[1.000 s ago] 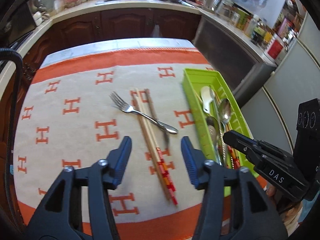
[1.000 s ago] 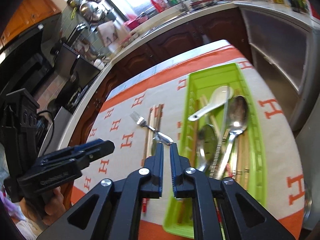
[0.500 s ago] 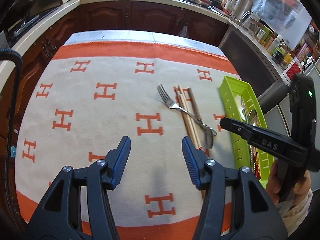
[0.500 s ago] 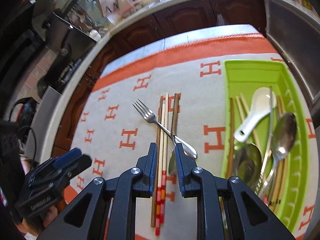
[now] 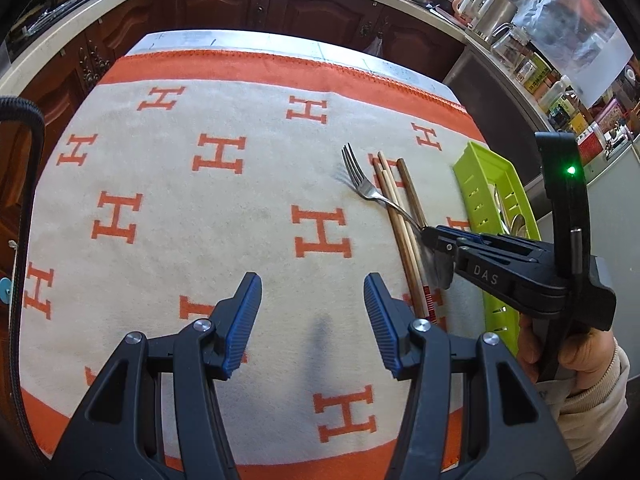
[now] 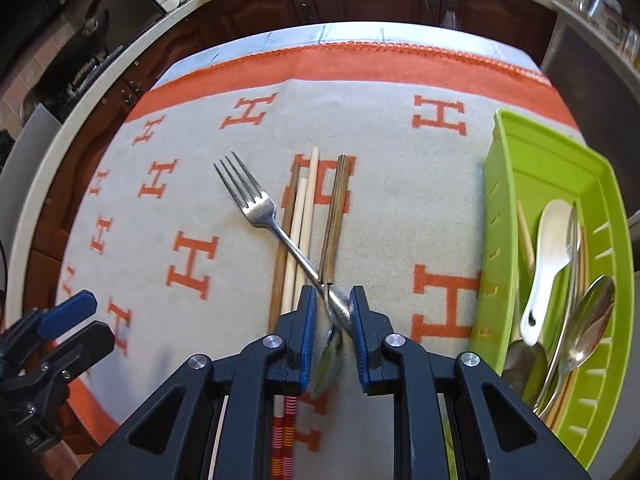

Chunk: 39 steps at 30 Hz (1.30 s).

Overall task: Organize utensils
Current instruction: 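Grasp the silver fork with the right tool, then carry the silver fork into the tray with the right tool and release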

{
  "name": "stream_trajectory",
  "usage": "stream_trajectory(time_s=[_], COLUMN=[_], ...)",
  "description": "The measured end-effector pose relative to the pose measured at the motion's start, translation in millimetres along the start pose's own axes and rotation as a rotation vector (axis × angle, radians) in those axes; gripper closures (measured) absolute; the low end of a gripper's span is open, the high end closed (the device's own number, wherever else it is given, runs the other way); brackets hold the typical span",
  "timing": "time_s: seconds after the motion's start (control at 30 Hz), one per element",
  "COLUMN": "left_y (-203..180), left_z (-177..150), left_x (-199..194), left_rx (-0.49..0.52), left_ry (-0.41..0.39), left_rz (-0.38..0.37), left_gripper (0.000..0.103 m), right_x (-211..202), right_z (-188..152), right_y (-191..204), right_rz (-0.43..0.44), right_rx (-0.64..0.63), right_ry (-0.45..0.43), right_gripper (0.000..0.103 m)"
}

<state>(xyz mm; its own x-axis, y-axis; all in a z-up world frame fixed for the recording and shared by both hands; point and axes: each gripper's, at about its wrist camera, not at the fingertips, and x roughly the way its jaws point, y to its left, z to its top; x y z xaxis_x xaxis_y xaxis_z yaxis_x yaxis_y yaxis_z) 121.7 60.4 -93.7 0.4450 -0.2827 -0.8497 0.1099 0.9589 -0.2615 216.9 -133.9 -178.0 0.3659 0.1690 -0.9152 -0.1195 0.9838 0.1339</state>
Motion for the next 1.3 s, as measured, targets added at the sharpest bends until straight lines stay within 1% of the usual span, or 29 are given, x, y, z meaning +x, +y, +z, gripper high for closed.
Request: stream_trajectory(time_s=[0.07,0.17,0.33,0.43,0.63,0.83,0.93,1.03,1.17,1.23,1.3], left_y=[0,-1,-1,0,7,2,-2,-5,-10,-14,-16], left_z=[0,0,4,10,41,67,75,79,83,87,88], left_x=[3,9,17,21,36,64,78,91,101,109,113], left_rx=[0.001,0.003,-0.003,-0.014,-0.071,-0.091,-0.106,-0.113,-0.113,-0.120,-0.119], left_ry=[0.007,0.018,0.029,0.026,-0.025,-0.055,-0.050,-0.044,-0.050,-0.052,-0.057], left_rz=[-0.006,-0.014,-0.030,-0.041,-0.046,-0.061,-0.066,-0.077,-0.085,-0.102,-0.101], left_gripper=[0.053,0.053,0.053,0.053,0.053,0.053,0.053,0.053,0.053,0.053,0.053], right_x=[-1,-5,-19,-36,-73,-118,-141,-155,-156,-151,-146], right_z=[-1,-6,-16,-22,-34,-51,-62,-76,-95,-103,-109], right_y=[-1,-1,-2,-6,-18,-44,-62,-85,-114,-124,-132], right_rz=[-0.012,-0.032,-0.010,0.006,0.021,-0.003,-0.025,-0.080,-0.133,-0.145,-0.147], right_rx=[-0.008,-0.025,-0.027,-0.018,0.011,0.052,0.067,0.077,0.100,0.114,0.125], right_ry=[-0.012,-0.032,-0.074,-0.110,-0.191,-0.276,-0.307,-0.301,-0.261,-0.240,-0.219], right_gripper=[0.099,0.100,0.100,0.100,0.100,0.100,0.100,0.100,0.100,0.100,0.100])
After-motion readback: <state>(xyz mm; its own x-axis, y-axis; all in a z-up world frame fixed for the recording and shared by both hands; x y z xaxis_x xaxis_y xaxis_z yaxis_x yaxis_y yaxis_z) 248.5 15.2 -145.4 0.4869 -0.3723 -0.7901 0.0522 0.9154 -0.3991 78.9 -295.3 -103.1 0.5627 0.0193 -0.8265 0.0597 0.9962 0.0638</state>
